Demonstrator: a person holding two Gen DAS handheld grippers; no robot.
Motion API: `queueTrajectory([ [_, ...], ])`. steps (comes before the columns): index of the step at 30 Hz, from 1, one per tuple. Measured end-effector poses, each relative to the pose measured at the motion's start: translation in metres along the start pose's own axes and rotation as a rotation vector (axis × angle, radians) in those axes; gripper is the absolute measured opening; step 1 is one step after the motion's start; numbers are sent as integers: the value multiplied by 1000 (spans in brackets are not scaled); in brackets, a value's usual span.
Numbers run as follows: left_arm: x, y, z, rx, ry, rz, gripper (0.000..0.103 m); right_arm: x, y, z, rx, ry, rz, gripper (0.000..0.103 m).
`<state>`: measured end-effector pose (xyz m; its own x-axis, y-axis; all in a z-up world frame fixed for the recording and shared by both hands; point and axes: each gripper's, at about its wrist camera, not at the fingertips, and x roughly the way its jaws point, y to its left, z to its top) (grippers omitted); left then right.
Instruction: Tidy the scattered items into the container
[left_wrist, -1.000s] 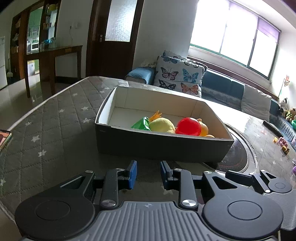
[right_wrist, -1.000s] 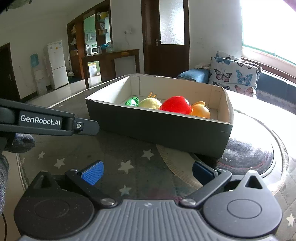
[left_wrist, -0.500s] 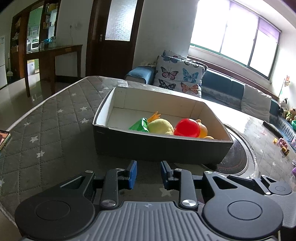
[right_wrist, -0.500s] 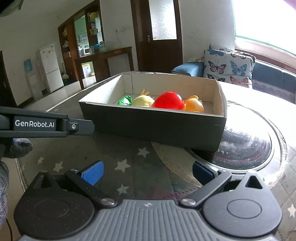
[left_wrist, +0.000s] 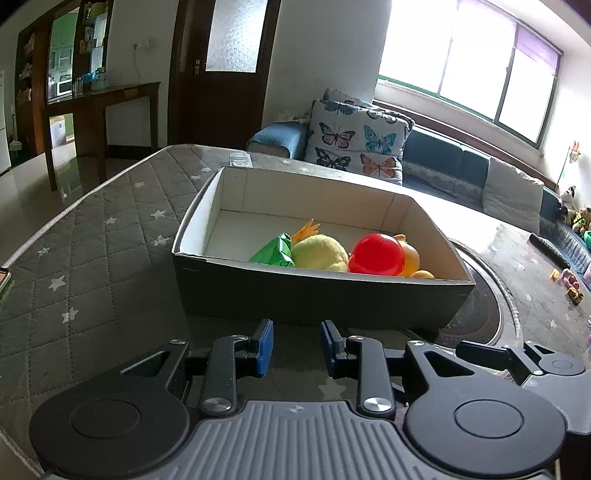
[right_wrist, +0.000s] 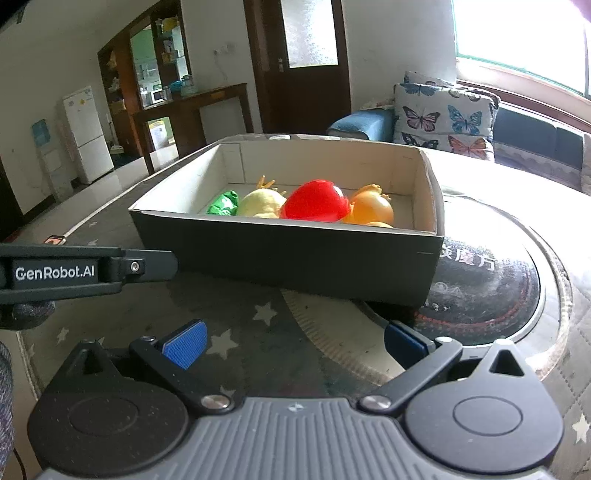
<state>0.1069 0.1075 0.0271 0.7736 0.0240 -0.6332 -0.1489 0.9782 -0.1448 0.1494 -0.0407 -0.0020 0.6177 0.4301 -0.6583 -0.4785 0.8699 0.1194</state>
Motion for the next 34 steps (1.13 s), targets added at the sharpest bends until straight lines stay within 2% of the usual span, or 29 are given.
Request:
queueTrajectory([
  [24,37,-5,15,57,55,13,30,36,-12,16,22,63,-19,103],
  [34,45,-9,21,75,52,12,30,42,-17,18,25,67,-24,103],
])
